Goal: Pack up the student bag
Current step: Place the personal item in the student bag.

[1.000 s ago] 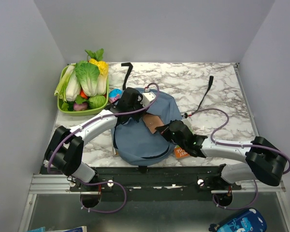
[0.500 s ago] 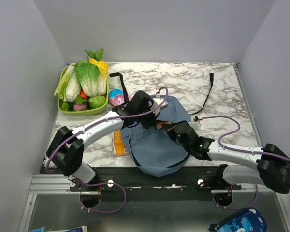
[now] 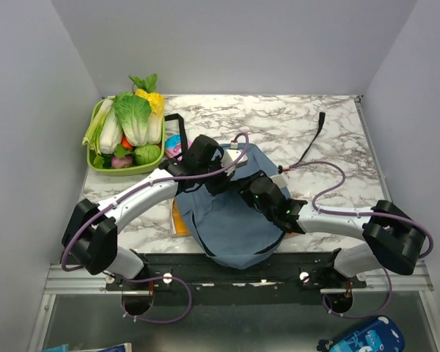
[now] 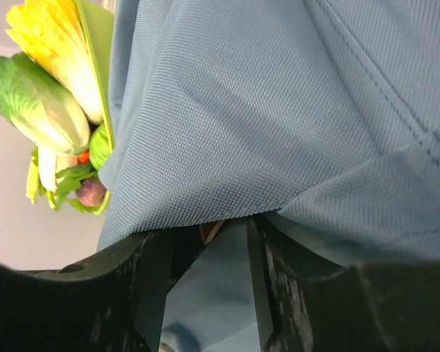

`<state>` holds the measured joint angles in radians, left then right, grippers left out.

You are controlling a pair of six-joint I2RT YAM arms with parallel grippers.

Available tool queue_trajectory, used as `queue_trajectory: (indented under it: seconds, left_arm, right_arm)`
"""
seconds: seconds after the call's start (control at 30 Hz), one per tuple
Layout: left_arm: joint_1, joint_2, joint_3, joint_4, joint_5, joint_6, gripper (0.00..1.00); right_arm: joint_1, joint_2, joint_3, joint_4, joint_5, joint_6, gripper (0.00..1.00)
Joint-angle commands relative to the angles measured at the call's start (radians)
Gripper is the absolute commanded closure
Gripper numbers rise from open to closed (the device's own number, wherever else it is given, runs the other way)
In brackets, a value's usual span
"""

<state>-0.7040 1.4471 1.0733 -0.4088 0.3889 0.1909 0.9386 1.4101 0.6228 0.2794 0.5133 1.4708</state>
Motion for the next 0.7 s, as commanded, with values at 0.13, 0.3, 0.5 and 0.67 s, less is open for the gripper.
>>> queue_trajectory:
  seconds: [0.13,0.3,0.5,0.67]
  left_arm:
    - [0.054,-0.007,0.042,-0.062,0.143,0.065,1.0]
    - [0.057,0.006,0.059,-0.062,0.157,0.059,1.0]
    - [0.057,0.015,0.086,-0.093,0.157,0.073,1.0]
    - [0.058,0.001,0.074,-0.088,0.137,0.085,1.0]
  right_arm:
    - [-0.009,-0.062,-0.006,0.087,-0.013,-0.315,0.54]
    - [-0.007,-0.01,0.047,0.11,-0.038,-0.372,0.99]
    - [-0.006,0.076,0.14,0.057,-0.05,-0.403,0.87]
    - [-0.004,-0.022,0.028,0.089,-0.061,-0.435,0.54]
